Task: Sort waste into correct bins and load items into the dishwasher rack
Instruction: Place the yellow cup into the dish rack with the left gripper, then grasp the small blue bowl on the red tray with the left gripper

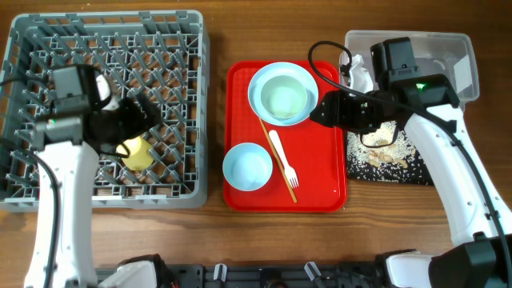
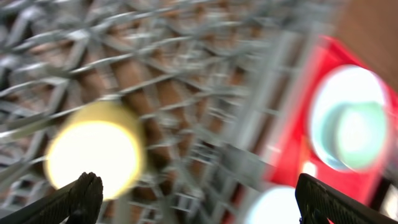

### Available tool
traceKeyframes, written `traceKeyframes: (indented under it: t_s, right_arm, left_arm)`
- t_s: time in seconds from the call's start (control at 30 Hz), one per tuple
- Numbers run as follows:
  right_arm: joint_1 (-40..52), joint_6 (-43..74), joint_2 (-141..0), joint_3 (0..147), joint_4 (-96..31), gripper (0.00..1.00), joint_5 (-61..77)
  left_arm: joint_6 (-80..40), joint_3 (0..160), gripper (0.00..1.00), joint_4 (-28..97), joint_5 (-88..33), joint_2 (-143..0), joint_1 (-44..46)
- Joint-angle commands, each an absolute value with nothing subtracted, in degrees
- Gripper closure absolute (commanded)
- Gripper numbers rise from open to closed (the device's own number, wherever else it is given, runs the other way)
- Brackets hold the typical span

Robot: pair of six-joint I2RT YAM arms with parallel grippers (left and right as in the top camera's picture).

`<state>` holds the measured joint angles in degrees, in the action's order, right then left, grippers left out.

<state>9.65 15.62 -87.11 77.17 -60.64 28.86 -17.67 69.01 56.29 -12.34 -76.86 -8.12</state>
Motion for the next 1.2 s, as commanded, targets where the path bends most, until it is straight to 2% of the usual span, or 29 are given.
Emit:
traceKeyframes:
  t_s: [0.0, 0.03, 0.13, 0.3, 0.43, 0.6, 0.73, 0.87, 0.97, 1.03, 1.1, 1.17]
  right_arm:
    - [9.5, 15.0, -86.0, 77.6, -60.7, 0.06, 28.2]
    - [9.5, 15.0, -86.0, 77.6, -60.7, 0.0, 28.2]
    - [9.1, 15.2, -86.0, 77.6, -61.0, 0.0, 26.7]
    - [5.8, 22.9, -85.1, 77.6, -64.5, 0.0, 12.8]
    - [1.2, 22.4, -83.2, 77.6, -66.4, 0.0, 11.3]
    - [-4.0, 20.9, -81.8, 77.6, -68.6, 0.0, 11.4]
    - [-4.7, 18.0, -82.0, 77.5, -69.8, 0.0, 11.4]
    - [-4.7, 18.0, -82.0, 77.5, -69.7, 0.0, 11.4]
    - [-4.7, 18.0, -82.0, 77.5, -69.7, 0.0, 11.4]
    - [-4.7, 18.0, -82.0, 77.5, -69.8, 0.0, 11.3]
    - [-4.7, 18.0, -82.0, 77.5, -69.8, 0.0, 11.4]
    - [-4.7, 18.0, -82.0, 77.5, -69.7, 0.0, 11.4]
  left_arm:
    - [-16.9, 70.1, 0.0, 54.5, -17.3, -73.5, 1.7]
    - [-16.9, 70.1, 0.0, 54.4, -17.8, -73.5, 3.4]
    - [-17.1, 70.1, 0.0, 53.5, -18.6, -74.1, 9.8]
    - [-17.1, 70.1, 0.0, 52.3, -15.5, -78.0, 20.8]
    - [-17.1, 70.1, 0.0, 52.1, -9.0, -82.6, 29.4]
    - [-17.1, 70.1, 0.01, 51.3, -6.9, -89.3, 36.8]
    - [-17.1, 70.1, 0.14, 50.7, -6.9, -95.9, 40.9]
    - [-17.1, 70.1, 0.2, 49.4, -6.9, -101.5, 43.6]
    - [-17.1, 70.1, 0.33, 48.9, -6.9, -105.1, 45.2]
    - [-17.1, 70.1, 0.37, 48.8, -6.9, -106.5, 45.6]
    - [-17.1, 70.1, 0.46, 48.4, -6.7, -107.7, 45.7]
    - [-17.1, 70.1, 0.6, 48.3, -6.7, -108.5, 45.7]
